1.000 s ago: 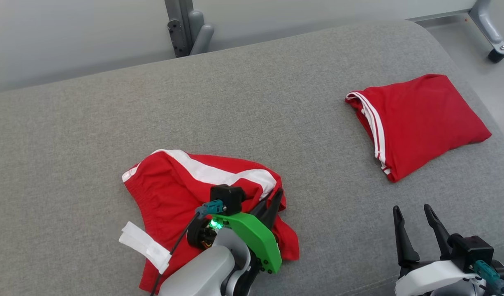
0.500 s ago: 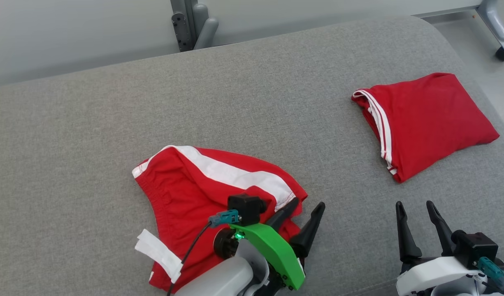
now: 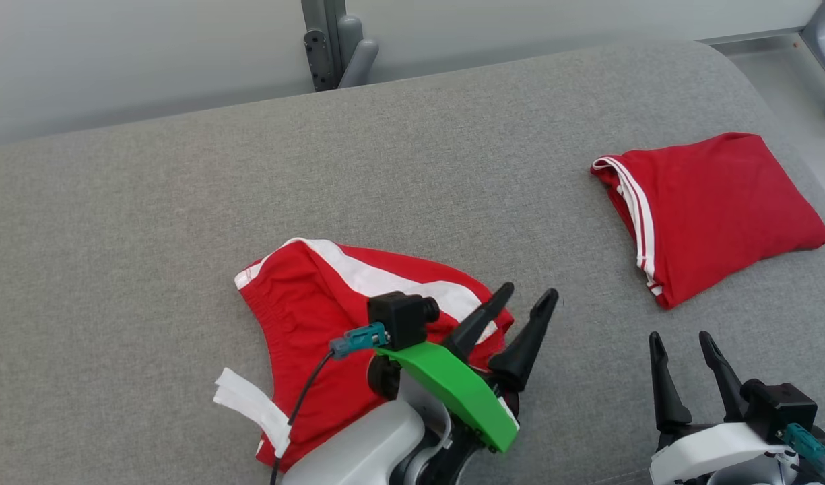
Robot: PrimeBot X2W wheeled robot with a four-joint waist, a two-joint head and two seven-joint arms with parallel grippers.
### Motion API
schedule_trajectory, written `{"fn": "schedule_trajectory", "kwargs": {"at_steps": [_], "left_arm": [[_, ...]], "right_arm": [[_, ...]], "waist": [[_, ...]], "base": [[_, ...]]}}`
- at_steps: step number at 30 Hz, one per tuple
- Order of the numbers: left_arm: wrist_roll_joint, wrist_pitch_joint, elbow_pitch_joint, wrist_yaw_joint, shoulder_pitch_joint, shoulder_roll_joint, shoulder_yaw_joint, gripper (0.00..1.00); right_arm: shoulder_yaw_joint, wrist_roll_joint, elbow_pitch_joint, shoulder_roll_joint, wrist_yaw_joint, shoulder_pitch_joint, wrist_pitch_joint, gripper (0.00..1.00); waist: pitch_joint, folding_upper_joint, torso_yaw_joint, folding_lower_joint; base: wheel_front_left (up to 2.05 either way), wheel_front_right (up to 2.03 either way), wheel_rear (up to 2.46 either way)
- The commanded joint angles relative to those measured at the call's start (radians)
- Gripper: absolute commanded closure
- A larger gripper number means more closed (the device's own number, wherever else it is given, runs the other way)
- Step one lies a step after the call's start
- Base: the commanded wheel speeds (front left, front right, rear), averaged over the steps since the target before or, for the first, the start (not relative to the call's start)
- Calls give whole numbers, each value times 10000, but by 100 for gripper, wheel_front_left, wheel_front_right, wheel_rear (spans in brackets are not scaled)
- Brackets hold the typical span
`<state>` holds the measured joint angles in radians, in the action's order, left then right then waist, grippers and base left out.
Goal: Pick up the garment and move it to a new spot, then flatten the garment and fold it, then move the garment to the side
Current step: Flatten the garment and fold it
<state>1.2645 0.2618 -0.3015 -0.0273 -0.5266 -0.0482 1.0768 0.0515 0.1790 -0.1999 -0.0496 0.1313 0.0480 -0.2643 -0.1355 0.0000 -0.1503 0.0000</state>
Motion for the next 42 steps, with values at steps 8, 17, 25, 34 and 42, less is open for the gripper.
{"fn": "schedule_trajectory", "kwargs": {"at_steps": [8,17,25,34,42], "left_arm": [[-1970,31,362,-879,1010,-1104,-1840,0],[-1157,-591,-255,-1332,1801,-2660,-2985,0],[367,-2145,-1753,-817,854,-2561,-3812,0],[431,-3242,-3518,-249,-427,-2616,-3640,0],[400,-3425,-4612,337,-1078,-2451,-3574,0]], "right_arm": [[247,-146,82,-23,-12,470,4,0],[229,-216,117,-20,-12,673,6,0],[50,-344,82,-21,-12,368,6,0],[-54,-411,112,-21,-12,101,6,0],[-45,-345,126,-22,-12,16,6,0]], "waist": [[672,0,173,0],[954,0,526,0],[603,0,652,0],[30,0,423,0],[-233,0,261,0]], "base": [[0,0,0],[0,0,0],[0,0,0],[0,0,0],[0,0,0]]}}
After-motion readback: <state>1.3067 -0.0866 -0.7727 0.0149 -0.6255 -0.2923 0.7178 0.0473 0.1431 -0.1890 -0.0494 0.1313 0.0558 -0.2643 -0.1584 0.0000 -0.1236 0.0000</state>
